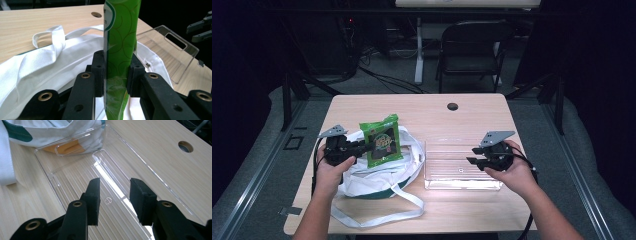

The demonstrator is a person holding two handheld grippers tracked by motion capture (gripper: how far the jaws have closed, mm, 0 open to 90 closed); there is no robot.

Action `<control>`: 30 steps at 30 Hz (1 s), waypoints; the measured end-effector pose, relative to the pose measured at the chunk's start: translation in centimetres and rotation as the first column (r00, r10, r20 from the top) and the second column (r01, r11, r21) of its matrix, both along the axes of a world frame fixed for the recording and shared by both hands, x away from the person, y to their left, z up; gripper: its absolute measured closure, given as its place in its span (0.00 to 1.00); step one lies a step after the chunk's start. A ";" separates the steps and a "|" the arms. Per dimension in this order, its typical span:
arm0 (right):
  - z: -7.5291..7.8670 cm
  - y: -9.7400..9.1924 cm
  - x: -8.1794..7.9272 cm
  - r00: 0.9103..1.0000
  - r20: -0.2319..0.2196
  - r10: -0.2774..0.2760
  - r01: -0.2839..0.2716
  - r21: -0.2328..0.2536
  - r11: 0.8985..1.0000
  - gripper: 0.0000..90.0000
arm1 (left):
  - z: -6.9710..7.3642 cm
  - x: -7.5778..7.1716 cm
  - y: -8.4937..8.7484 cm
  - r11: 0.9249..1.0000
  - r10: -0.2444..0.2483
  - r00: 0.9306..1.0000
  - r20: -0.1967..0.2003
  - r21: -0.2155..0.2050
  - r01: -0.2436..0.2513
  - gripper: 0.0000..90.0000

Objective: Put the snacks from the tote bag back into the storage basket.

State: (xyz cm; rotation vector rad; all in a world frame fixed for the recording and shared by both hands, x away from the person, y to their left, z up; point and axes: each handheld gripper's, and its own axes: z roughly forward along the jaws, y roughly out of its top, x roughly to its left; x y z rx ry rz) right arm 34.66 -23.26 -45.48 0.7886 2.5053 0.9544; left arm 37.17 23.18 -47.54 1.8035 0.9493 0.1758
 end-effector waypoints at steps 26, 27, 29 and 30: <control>3.7 1.9 1.8 0.983 -0.056 0.173 -0.179 -0.124 0.976 0.68 | 1.5 -0.7 -2.1 0.999 -0.048 0.996 0.072 -0.020 0.049 0.81; 3.9 2.1 1.9 0.982 -0.058 0.178 -0.184 -0.133 0.974 0.68 | 1.5 -0.7 -2.2 0.998 -0.053 0.996 0.077 -0.017 0.054 0.81; 4.2 2.3 2.0 0.981 -0.056 0.185 -0.191 -0.139 0.972 0.68 | 1.6 -0.8 -2.5 0.998 -0.059 0.995 0.075 -0.021 0.061 0.81; 4.4 2.5 2.1 0.979 -0.059 0.193 -0.199 -0.143 0.969 0.68 | 1.7 -0.8 -2.6 0.997 -0.066 0.994 0.082 -0.026 0.068 0.81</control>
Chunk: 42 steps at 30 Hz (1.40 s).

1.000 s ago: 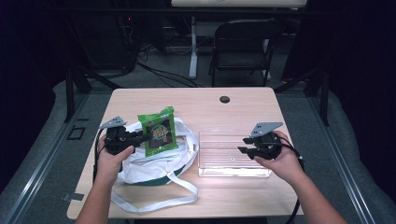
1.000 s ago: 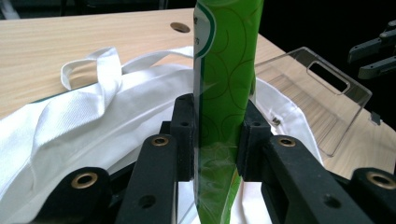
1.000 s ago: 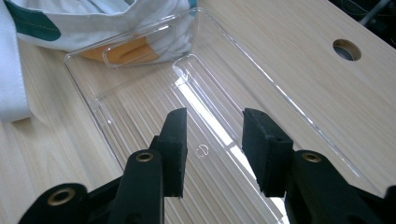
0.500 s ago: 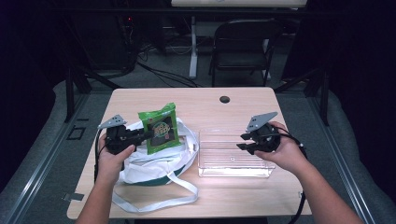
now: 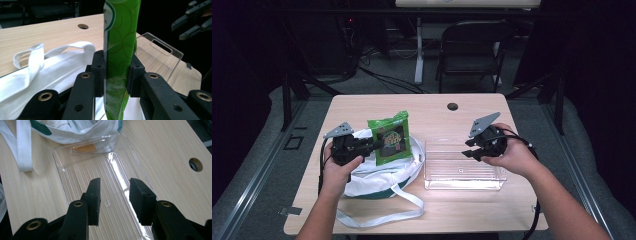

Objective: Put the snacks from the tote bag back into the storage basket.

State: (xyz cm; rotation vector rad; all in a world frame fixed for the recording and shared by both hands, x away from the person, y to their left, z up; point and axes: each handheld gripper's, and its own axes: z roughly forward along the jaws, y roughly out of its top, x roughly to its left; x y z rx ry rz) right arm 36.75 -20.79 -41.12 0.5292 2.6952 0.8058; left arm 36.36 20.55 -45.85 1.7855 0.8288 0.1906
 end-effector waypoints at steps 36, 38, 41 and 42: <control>8.0 4.2 0.2 0.983 0.000 0.183 -0.182 -0.089 0.979 0.61 | 0.4 -1.5 -6.5 0.978 -0.207 0.978 0.007 0.008 0.207 0.81; 8.4 4.5 0.2 0.982 0.004 0.190 -0.189 -0.087 0.978 0.60 | 0.3 -1.5 -6.7 0.977 -0.213 0.977 0.007 0.011 0.213 0.81; 8.8 5.0 0.2 0.979 0.008 0.204 -0.202 -0.095 0.975 0.59 | 0.2 -1.6 -7.0 0.975 -0.221 0.975 0.002 0.013 0.221 0.81; 8.9 5.2 0.3 0.978 0.011 0.208 -0.206 -0.097 0.974 0.58 | 0.2 -1.6 -7.1 0.975 -0.222 0.975 0.001 0.016 0.222 0.81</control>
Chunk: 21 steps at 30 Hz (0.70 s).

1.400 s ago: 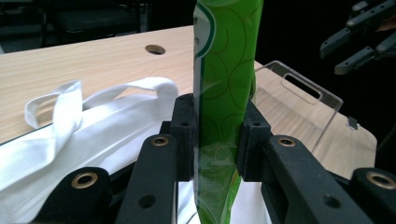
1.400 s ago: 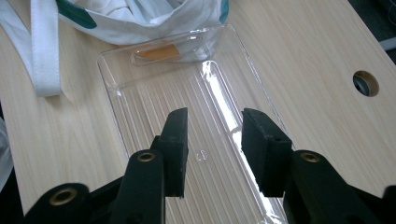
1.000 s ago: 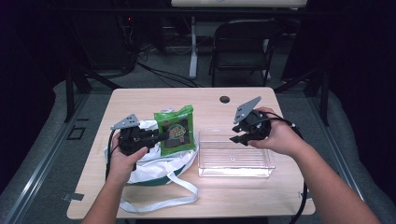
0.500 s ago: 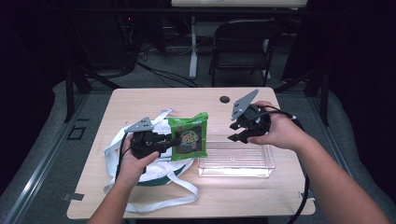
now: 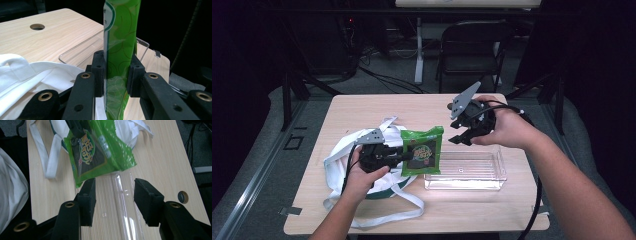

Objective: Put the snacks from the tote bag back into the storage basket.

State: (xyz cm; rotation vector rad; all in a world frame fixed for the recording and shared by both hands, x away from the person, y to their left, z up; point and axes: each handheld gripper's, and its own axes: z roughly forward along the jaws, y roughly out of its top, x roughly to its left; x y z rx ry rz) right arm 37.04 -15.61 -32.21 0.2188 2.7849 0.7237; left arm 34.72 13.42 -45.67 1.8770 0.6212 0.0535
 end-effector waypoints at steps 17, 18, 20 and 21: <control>0.5 4.0 0.4 0.996 -0.010 0.093 -0.094 -0.044 0.995 0.55 | -0.1 -0.2 -0.7 1.000 -0.025 1.000 0.007 0.010 0.025 0.81; 0.4 4.3 0.5 0.995 -0.013 0.100 -0.100 -0.051 0.994 0.55 | -0.1 -0.2 -0.7 1.000 -0.025 1.000 0.007 0.011 0.025 0.81; 0.2 4.8 0.5 0.994 -0.016 0.108 -0.108 -0.061 0.992 0.55 | -0.1 -0.2 -0.7 1.000 -0.025 1.000 0.008 0.011 0.025 0.81; 0.0 5.0 0.5 0.994 -0.022 0.109 -0.110 -0.061 0.992 0.55 | -0.1 -0.2 -0.7 1.000 -0.026 1.000 0.008 0.010 0.026 0.81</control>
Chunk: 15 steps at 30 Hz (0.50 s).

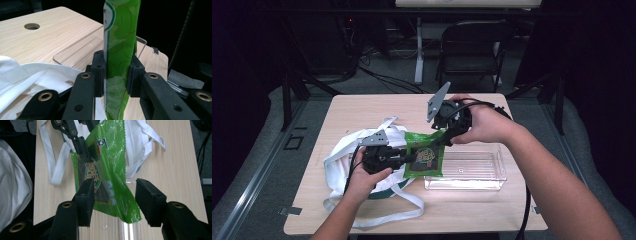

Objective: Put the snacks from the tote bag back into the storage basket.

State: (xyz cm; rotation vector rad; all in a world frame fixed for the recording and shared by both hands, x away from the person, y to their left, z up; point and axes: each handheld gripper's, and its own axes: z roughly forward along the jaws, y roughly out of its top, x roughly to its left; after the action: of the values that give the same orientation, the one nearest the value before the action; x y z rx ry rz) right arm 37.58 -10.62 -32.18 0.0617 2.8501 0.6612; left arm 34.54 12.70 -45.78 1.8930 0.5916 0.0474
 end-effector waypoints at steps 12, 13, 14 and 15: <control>-1.5 1.5 0.5 0.999 -0.029 0.013 -0.014 -0.020 1.000 0.54 | 0.2 -0.2 -0.2 1.000 -0.015 1.000 0.011 0.007 0.015 0.81; -1.6 1.5 0.5 0.999 -0.033 0.013 -0.014 -0.028 1.000 0.54 | 0.2 -0.2 -0.2 1.000 -0.014 1.000 0.013 0.006 0.014 0.81; -1.7 1.6 0.6 0.999 -0.034 0.016 -0.017 -0.034 0.999 0.55 | 0.2 -0.2 -0.2 1.000 -0.016 1.000 0.017 0.006 0.016 0.81; -1.8 1.7 0.6 0.999 -0.039 0.013 -0.015 -0.032 0.999 0.55 | 0.2 -0.2 -0.2 1.000 -0.018 1.000 0.018 0.007 0.018 0.81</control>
State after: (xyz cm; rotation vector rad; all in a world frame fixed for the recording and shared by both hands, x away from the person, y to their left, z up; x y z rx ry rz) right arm 38.17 -8.91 -34.02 0.0497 2.8999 0.6227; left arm 34.32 12.49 -45.55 1.9029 0.5631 0.0547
